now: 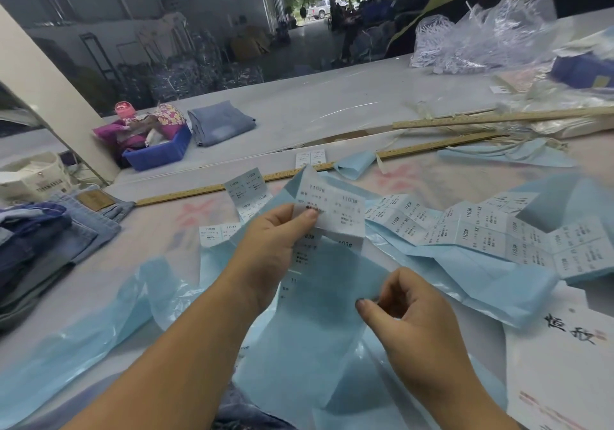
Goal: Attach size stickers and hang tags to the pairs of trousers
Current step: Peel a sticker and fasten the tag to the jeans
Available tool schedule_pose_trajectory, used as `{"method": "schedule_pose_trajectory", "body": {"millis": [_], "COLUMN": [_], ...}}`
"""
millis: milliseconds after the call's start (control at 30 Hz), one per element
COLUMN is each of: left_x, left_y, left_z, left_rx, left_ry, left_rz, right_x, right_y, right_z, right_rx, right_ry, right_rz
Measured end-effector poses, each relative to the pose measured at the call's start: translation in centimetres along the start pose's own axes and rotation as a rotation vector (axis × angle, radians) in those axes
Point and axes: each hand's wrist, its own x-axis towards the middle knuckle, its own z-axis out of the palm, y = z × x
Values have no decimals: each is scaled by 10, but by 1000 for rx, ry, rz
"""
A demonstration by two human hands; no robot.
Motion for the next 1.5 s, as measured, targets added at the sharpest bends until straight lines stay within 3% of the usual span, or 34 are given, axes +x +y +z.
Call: {"method": "schedule_pose_trajectory", "body": {"millis": [233, 567, 733, 933, 1033, 1133, 1333, 1500], "left_x": [-4, -3, -2, -1, 2, 4, 1, -8], "left_y": [5, 6, 5, 5, 13, 22, 28, 35], "left_z": [2, 3, 2, 0, -4, -8, -3, 15], "left_rx": [-90, -137, -108, -74, -181, -355, -518, -499], "left_ry": [-10, 9, 42, 242, 367, 434, 431, 293], "left_rz": [41, 64, 63, 90, 123, 99, -11, -264], "right_x": [4, 6, 9, 10, 7, 4, 7, 6], "right_y": [5, 14, 15, 8, 4, 1, 6, 7], "right_z": [-1, -2, -2, -3, -8, -10, -3, -6], "right_rx": [-236, -293, -63, 463, 652, 618, 68, -29], "right_ry": [-51, 23, 9, -161, -408, -572, -11, 27], "right_rz": [143, 204, 172, 71, 91, 145, 124, 122]}}
